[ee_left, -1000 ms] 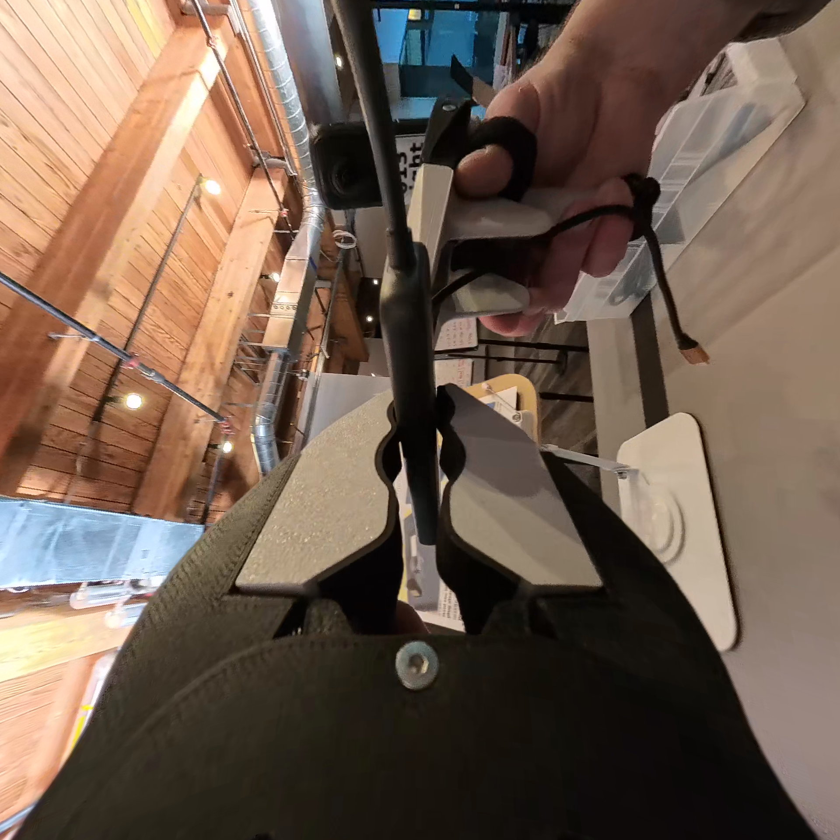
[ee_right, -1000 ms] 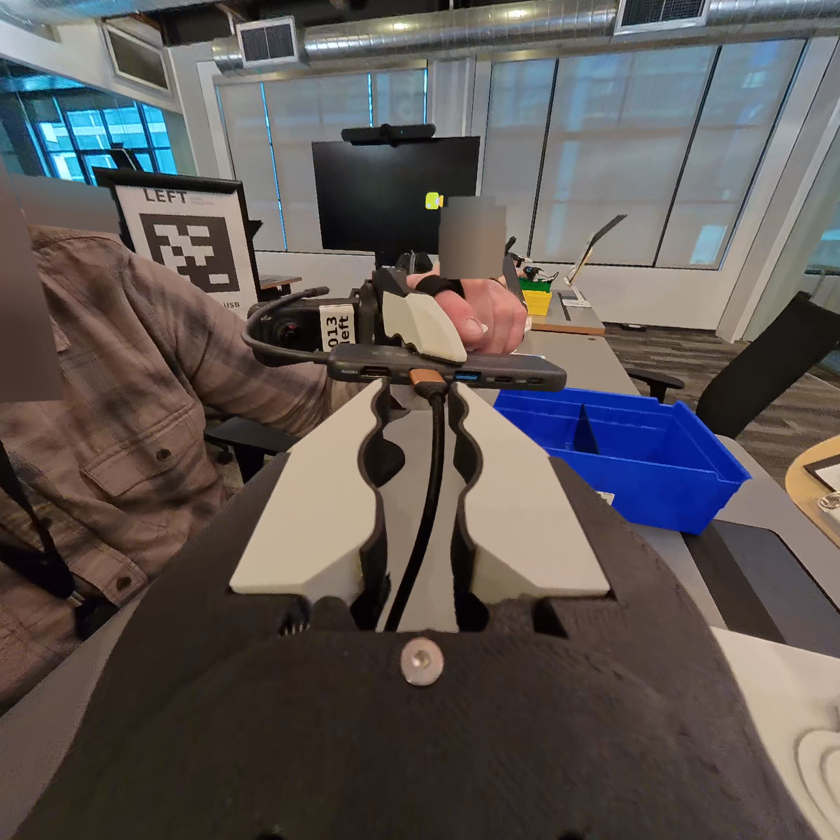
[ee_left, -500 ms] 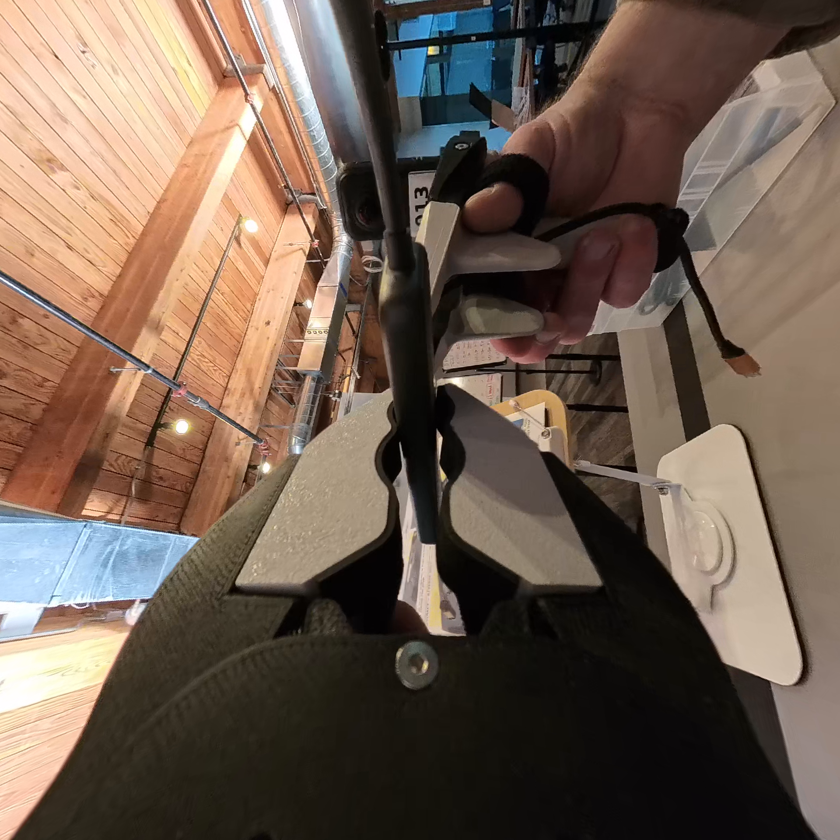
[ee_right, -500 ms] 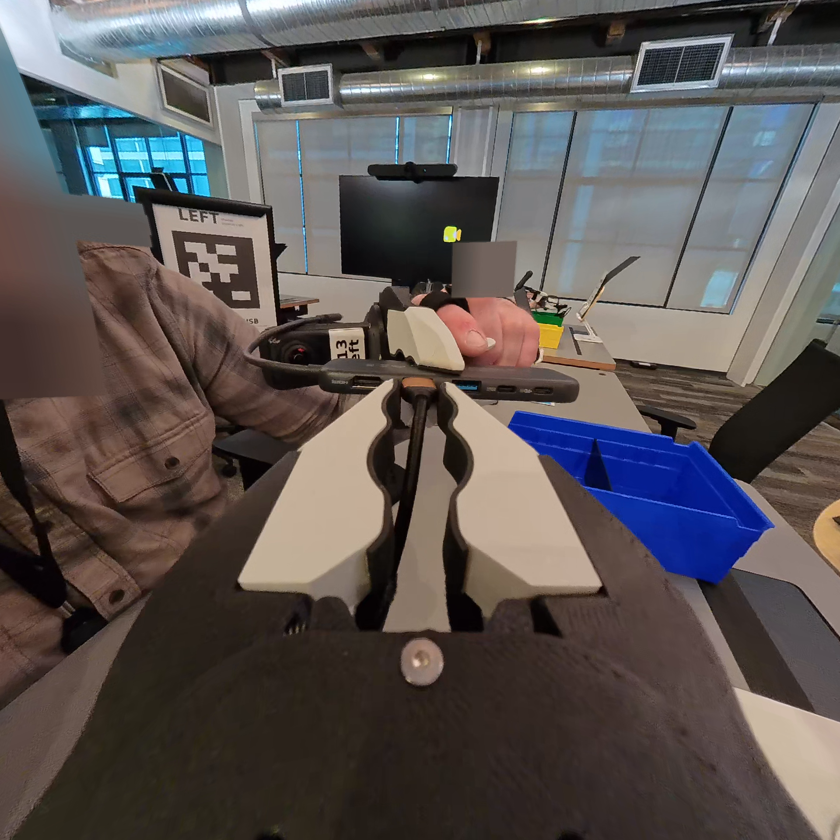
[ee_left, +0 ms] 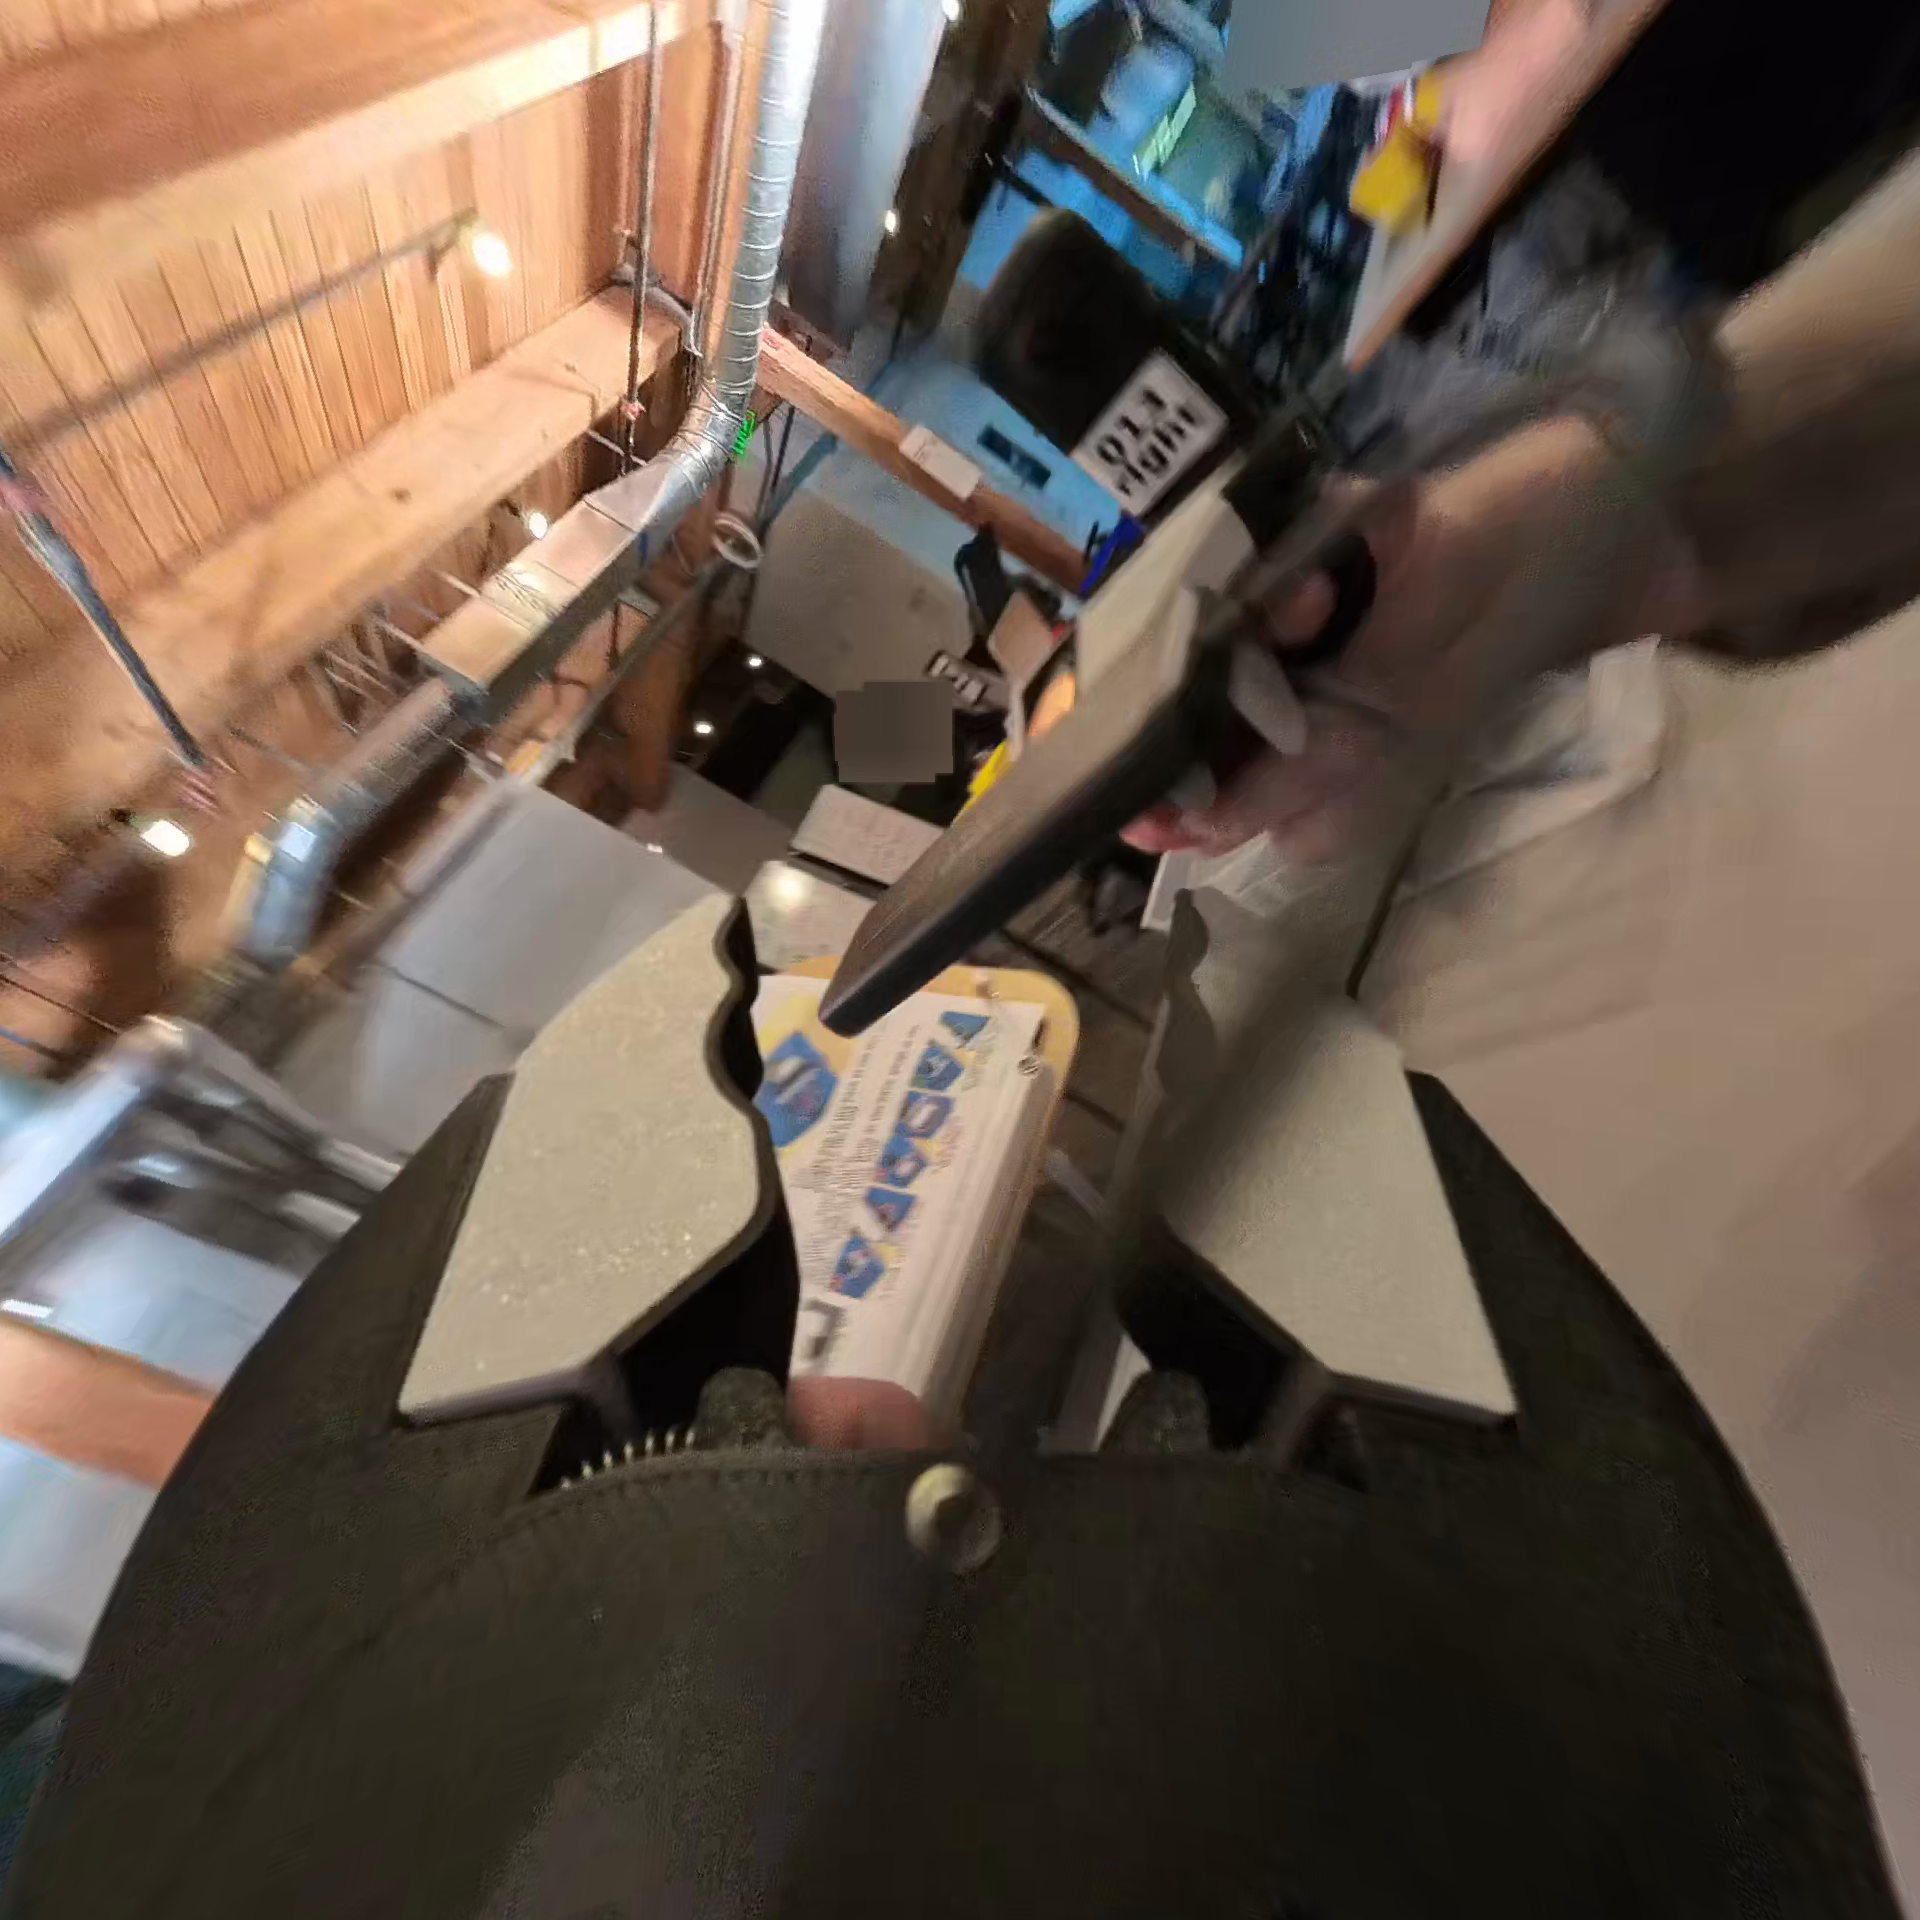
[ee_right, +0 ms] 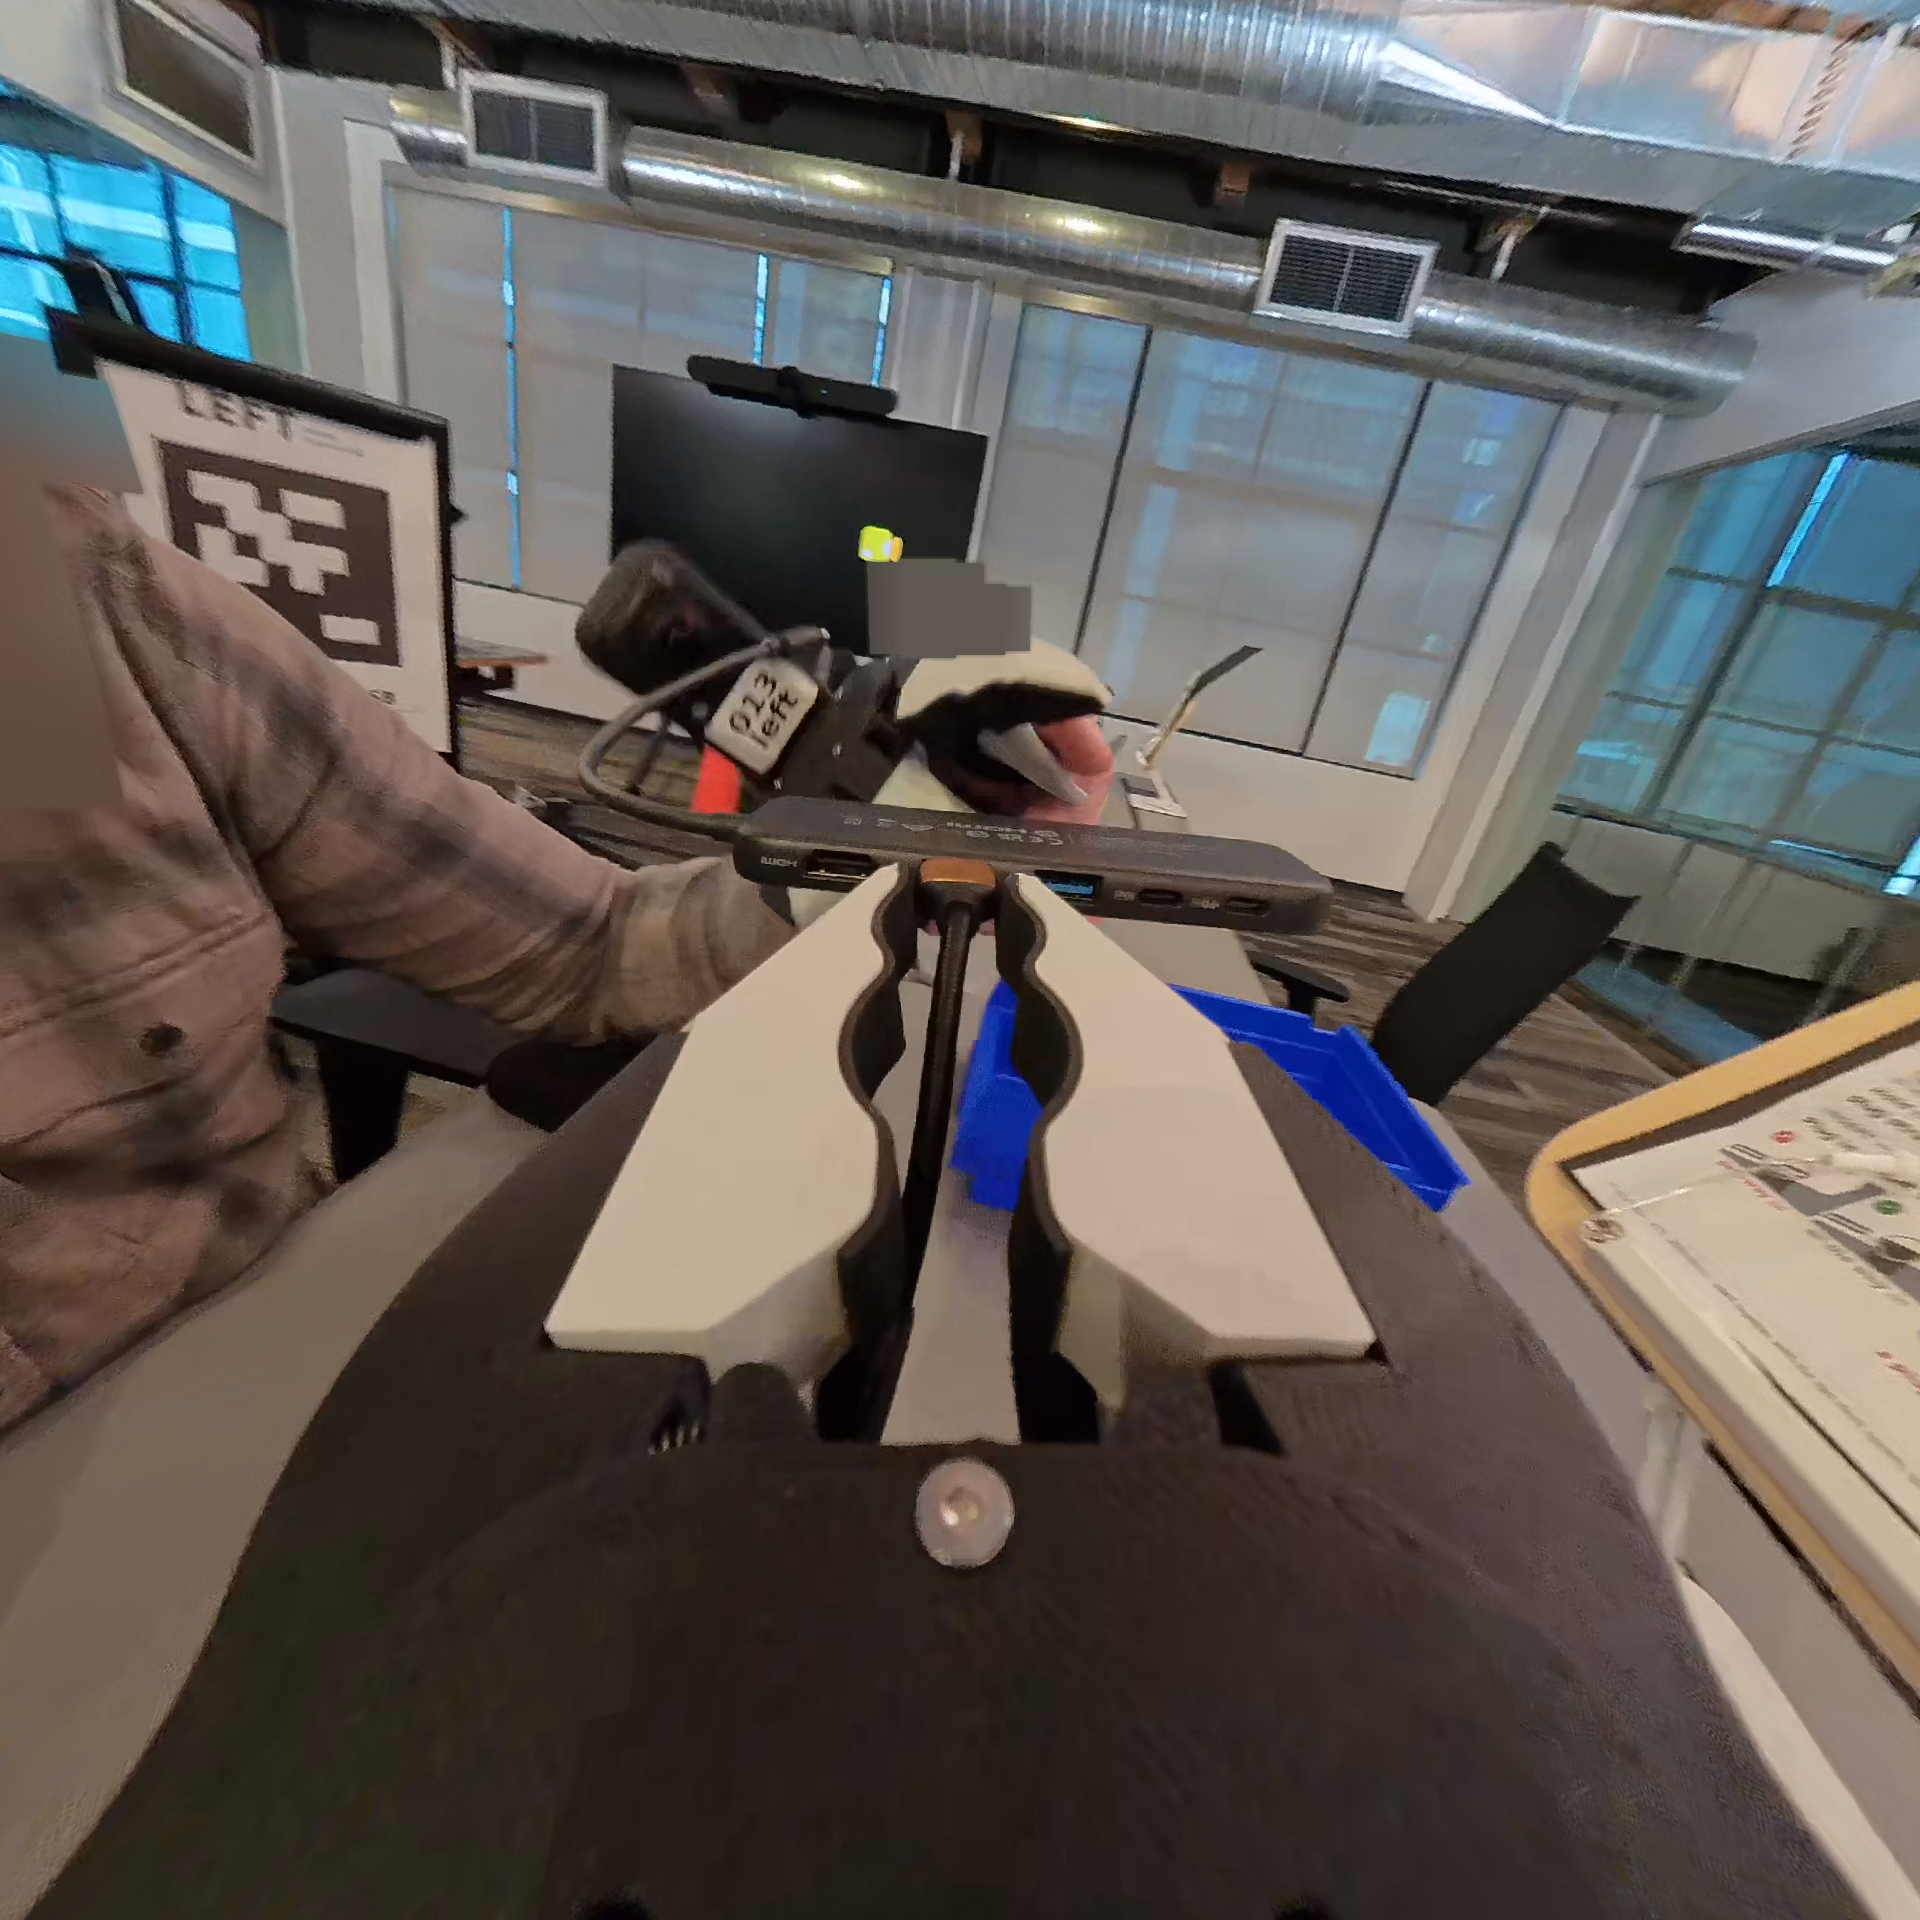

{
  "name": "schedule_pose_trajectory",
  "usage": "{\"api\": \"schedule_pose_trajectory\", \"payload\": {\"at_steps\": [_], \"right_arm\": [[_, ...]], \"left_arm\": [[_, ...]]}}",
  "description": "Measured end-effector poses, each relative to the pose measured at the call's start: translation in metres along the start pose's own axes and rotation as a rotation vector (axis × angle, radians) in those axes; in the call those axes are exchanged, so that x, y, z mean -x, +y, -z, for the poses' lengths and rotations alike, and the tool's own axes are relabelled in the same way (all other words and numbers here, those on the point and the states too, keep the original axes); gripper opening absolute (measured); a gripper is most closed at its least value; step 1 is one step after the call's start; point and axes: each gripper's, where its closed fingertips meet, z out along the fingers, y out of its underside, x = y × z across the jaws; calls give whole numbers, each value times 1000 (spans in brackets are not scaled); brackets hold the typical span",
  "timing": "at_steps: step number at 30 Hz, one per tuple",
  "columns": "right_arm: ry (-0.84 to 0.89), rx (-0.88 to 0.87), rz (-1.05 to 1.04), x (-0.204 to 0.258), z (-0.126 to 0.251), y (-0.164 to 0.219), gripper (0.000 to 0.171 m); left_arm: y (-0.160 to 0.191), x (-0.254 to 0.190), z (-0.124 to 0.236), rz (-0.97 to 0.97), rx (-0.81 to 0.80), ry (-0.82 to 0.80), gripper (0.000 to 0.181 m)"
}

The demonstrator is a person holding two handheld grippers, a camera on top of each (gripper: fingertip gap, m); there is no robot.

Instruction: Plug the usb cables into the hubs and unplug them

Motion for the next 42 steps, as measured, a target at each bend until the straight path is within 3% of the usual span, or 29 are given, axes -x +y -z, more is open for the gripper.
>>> {"api": "schedule_pose_trajectory", "payload": {"at_steps": [1, 5, 8, 14, 18, 22, 26, 32, 37, 42], "right_arm": [[14, 11, 17, -2, 2, 1, 12], [77, 47, 72, -10, 8, 1, 13], [99, 57, 101, -12, 11, -1, 13], [146, 90, 167, -16, 18, -5, 12], [203, 123, 202, -24, 22, -5, 12], [275, 194, 241, -34, 22, 2, 12], [323, 237, 242, -42, 18, 10, 12], [420, 241, 208, -56, 12, 15, 12], [510, 214, 138, -69, 13, 15, 11], [589, 118, 47, -81, 19, 7, 12]], "left_arm": [[-1, 4, 2, 101, -19, 12, 81], [2, 0, 5, 334, -11, 128, 99], [3, -11, 11, 491, -2, 278, 96], [59, 54, 27, 696, 92, 103, 90], [81, 81, 38, 570, 254, 61, 96], [51, 55, 22, 440, 357, 168, 114], [19, 25, -6, 246, 411, 177, 118], [24, 9, -45, -236, 598, -1, 113], [38, 8, -53, -334, 646, -51, 99], [27, 1, -52, -332, 632, -49, 103]]}}
